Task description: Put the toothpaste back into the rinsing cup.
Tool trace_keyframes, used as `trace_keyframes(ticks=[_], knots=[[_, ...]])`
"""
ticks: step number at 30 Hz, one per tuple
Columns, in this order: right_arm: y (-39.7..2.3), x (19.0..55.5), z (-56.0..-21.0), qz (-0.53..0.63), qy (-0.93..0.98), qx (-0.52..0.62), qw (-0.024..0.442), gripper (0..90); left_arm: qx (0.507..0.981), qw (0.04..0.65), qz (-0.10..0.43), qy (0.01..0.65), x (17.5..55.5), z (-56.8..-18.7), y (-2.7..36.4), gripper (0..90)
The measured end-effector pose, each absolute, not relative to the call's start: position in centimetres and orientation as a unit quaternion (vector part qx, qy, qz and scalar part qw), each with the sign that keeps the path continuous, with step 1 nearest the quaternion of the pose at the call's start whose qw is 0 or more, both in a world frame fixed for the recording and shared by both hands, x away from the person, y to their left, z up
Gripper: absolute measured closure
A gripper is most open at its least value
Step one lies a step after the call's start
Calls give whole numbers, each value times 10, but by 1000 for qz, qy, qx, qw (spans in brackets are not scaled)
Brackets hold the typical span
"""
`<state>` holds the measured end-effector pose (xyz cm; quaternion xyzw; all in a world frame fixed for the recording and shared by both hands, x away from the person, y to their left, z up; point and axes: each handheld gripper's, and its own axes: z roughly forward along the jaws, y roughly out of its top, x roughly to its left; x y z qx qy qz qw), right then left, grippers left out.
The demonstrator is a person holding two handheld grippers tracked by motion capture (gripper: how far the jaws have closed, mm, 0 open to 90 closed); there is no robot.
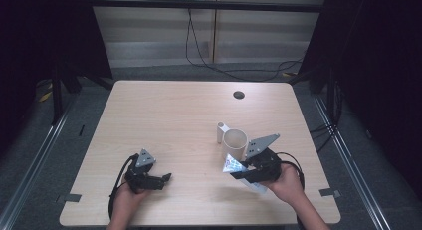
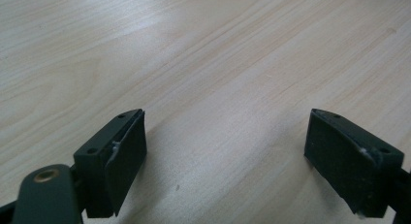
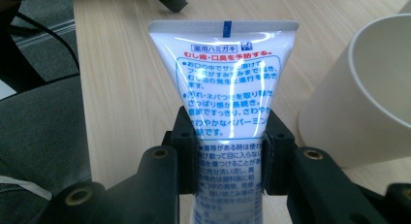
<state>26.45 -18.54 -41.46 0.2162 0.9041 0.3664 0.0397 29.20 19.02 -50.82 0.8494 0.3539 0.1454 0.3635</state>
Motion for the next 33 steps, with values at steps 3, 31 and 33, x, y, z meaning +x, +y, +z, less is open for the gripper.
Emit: trace_keyframes(ticks=[3, 31, 33], knots=[[-191, 265, -411, 375, 898, 225, 46, 663, 849, 364, 144, 355, 292, -508, 190, 150], [-224, 271, -383, 437, 856, 265, 74, 659, 849, 363, 146, 354, 292, -508, 190, 150], [-226, 272, -381, 445, 851, 268, 78, 659, 849, 363, 146, 354, 292, -508, 190, 150]])
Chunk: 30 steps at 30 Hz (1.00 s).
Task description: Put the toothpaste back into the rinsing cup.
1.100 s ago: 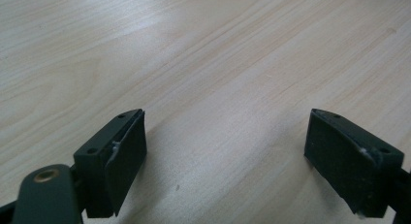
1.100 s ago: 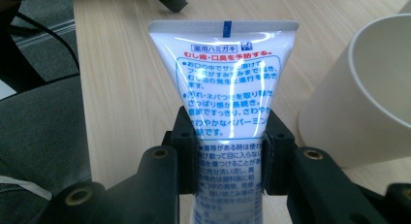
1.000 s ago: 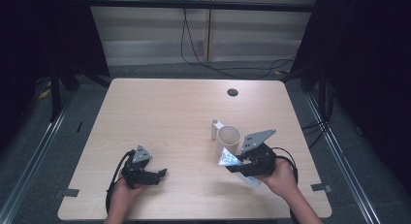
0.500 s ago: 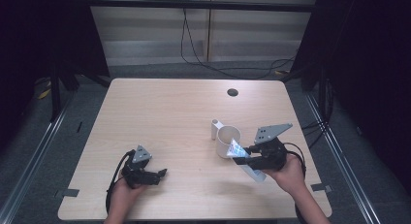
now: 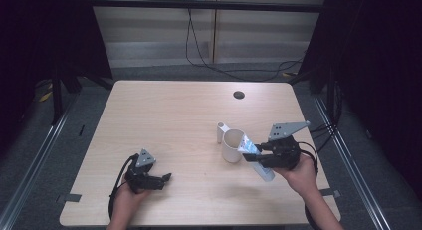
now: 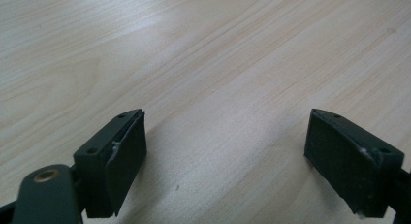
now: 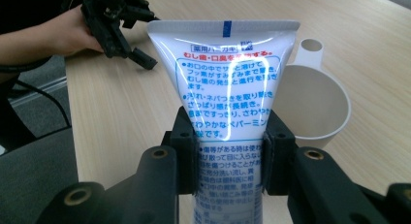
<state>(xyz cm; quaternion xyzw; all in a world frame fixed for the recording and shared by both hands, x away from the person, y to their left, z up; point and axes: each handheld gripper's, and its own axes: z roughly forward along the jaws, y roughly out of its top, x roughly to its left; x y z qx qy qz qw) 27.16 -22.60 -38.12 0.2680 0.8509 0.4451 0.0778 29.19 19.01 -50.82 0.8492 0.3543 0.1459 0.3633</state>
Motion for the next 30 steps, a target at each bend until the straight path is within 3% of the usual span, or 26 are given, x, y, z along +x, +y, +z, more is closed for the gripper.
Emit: trace_keyframes(ticks=[30], knots=[[-248, 283, -357, 505, 780, 337, 151, 657, 849, 363, 146, 354, 292, -508, 190, 150]])
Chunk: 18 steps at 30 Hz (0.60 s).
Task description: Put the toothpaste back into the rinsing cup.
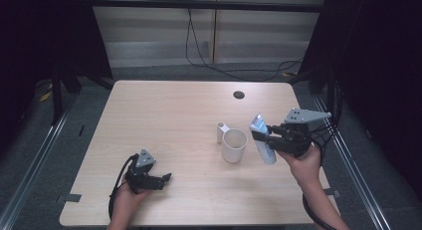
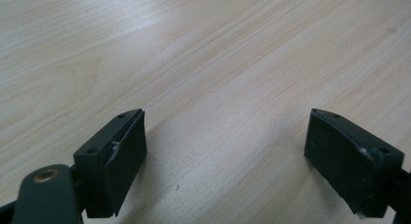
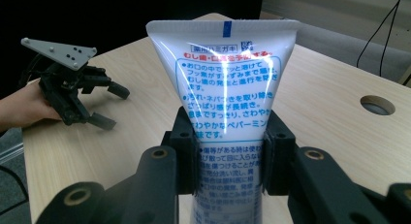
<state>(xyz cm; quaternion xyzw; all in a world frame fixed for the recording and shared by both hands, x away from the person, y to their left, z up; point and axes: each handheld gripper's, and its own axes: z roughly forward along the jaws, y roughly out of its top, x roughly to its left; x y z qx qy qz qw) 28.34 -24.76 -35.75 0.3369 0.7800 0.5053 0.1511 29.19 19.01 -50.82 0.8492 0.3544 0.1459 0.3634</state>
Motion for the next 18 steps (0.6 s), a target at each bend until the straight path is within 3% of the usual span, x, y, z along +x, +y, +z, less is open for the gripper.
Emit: trace_keyframes(ticks=[18], knots=[[-238, 298, -350, 517, 765, 344, 170, 654, 849, 364, 145, 355, 292, -508, 190, 150]])
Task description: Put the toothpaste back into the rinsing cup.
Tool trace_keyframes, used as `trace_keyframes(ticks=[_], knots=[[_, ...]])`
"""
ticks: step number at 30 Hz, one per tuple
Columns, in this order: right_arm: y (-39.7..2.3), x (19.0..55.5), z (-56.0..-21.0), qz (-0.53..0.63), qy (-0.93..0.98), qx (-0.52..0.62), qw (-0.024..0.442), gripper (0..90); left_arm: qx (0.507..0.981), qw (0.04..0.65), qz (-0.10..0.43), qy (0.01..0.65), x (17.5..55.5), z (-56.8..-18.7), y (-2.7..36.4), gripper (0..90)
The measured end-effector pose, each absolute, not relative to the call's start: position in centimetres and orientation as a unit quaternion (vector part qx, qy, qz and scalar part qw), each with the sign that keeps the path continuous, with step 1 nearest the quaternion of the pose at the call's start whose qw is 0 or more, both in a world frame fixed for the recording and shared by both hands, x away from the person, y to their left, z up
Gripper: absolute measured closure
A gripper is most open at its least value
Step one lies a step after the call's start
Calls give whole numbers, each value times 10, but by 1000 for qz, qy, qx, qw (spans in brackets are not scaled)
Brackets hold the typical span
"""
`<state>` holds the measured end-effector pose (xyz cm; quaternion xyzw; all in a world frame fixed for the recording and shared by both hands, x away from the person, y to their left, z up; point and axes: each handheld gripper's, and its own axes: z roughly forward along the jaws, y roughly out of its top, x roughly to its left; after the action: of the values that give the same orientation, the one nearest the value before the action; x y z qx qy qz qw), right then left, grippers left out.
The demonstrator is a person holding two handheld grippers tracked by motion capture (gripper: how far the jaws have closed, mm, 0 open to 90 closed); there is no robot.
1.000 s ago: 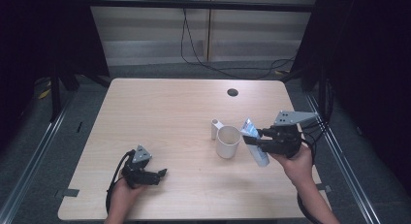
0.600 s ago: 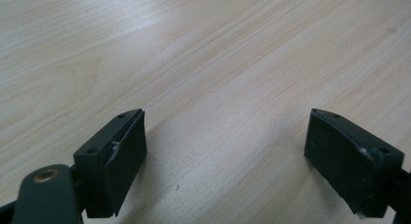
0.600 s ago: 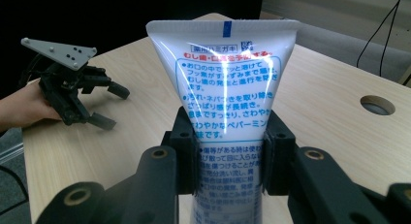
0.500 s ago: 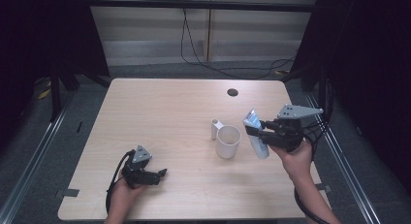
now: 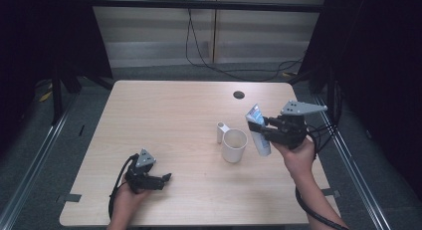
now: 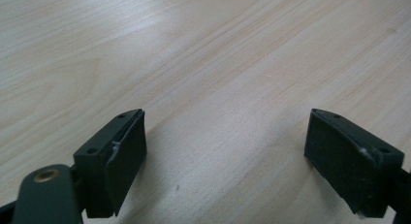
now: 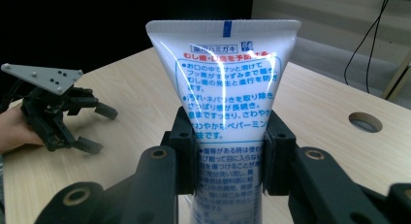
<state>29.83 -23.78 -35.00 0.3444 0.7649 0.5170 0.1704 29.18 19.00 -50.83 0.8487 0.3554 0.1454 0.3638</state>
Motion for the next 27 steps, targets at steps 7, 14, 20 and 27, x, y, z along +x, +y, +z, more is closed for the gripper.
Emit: trace_keyframes(ticks=[7, 14, 20, 27], knots=[[-228, 306, -345, 525, 758, 343, 180, 652, 849, 364, 145, 355, 292, -508, 190, 150], [-221, 312, -345, 528, 752, 346, 190, 650, 849, 363, 146, 354, 292, -508, 190, 150], [-220, 317, -347, 531, 747, 352, 193, 648, 849, 364, 146, 355, 292, -508, 190, 150], [-215, 321, -350, 535, 742, 355, 193, 646, 849, 363, 146, 354, 292, -508, 190, 150]])
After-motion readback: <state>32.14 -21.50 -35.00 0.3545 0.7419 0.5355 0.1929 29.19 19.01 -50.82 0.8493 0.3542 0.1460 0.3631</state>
